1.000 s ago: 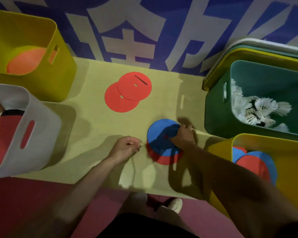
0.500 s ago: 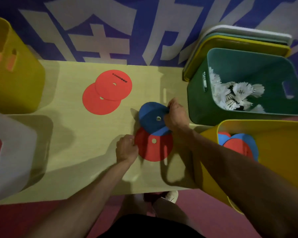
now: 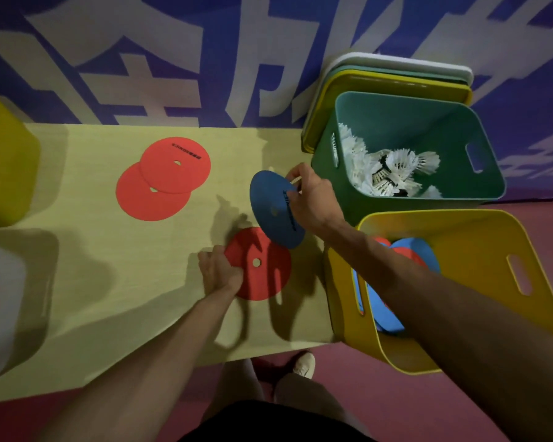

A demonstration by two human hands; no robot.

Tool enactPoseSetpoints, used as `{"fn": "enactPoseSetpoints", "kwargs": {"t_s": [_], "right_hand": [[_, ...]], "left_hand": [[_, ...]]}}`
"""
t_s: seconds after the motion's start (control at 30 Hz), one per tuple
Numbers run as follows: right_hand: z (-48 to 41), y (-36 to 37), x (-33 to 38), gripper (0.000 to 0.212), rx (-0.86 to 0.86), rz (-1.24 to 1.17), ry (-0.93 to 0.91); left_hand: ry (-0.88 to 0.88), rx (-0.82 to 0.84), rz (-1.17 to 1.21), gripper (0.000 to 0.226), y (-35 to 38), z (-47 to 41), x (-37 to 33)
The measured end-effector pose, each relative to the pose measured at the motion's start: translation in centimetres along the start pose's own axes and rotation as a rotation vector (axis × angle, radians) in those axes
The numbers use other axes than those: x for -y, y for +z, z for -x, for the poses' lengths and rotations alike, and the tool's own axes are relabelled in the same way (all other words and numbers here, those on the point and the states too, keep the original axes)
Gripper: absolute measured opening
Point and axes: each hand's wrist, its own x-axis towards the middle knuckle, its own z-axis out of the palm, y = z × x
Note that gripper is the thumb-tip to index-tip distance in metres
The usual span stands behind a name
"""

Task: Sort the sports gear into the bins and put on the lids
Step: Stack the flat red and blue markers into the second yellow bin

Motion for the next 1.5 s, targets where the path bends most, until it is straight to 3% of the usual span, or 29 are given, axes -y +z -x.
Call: {"fn": "enactPoseSetpoints", "kwargs": {"t_s": [0.1, 0.23, 0.63, 0.8, 1.0, 1.23, 1.4, 1.5], "right_hand": [[0.4, -0.8, -0.3, 0.028, -0.010, 0.000, -0.076], [0.9, -1.4, -0.3, 0.031, 0.012, -0.021, -0.129], [2.5, -9.5, -2.5, 0.026, 0.089, -0.576, -0.289], [4.0, -15.2, -9.1, 0.034, 0.206, -0.645, -0.272], [5.2, -20.7, -17.9, 0.029, 0.346, -0.461, -0.290], [6.5, -22.6, -25.0, 0.030, 0.309, 0.154, -0.372], [7.3, -23.4, -27.9, 0.037, 0.309, 0.374, -0.353], [7.8, -24.0, -28.9, 0.036, 0.285, 0.377, -0.312]], "left_hand": [[0.100, 0.095, 0.101, 0.020, -1.7, 0.9, 0.3], [0.130, 0.214, 0.064, 0.023, -5.1, 1.4, 0.6], [0.164, -0.322, 0.577, 0.027, -9.2, 10.1, -4.6], [0.210, -0.314, 0.799, 0.027, -7.7, 16.5, -9.8], [0.321, -0.091, 0.720, 0.026, -5.6, 21.8, -15.4], [0.468, 0.257, 0.324, 0.021, 1.9, 23.2, -20.4], [0.425, 0.388, 0.050, 0.026, 7.9, 19.6, -20.7], [0.327, 0.402, 0.031, 0.027, 10.1, 18.1, -20.3]]}}
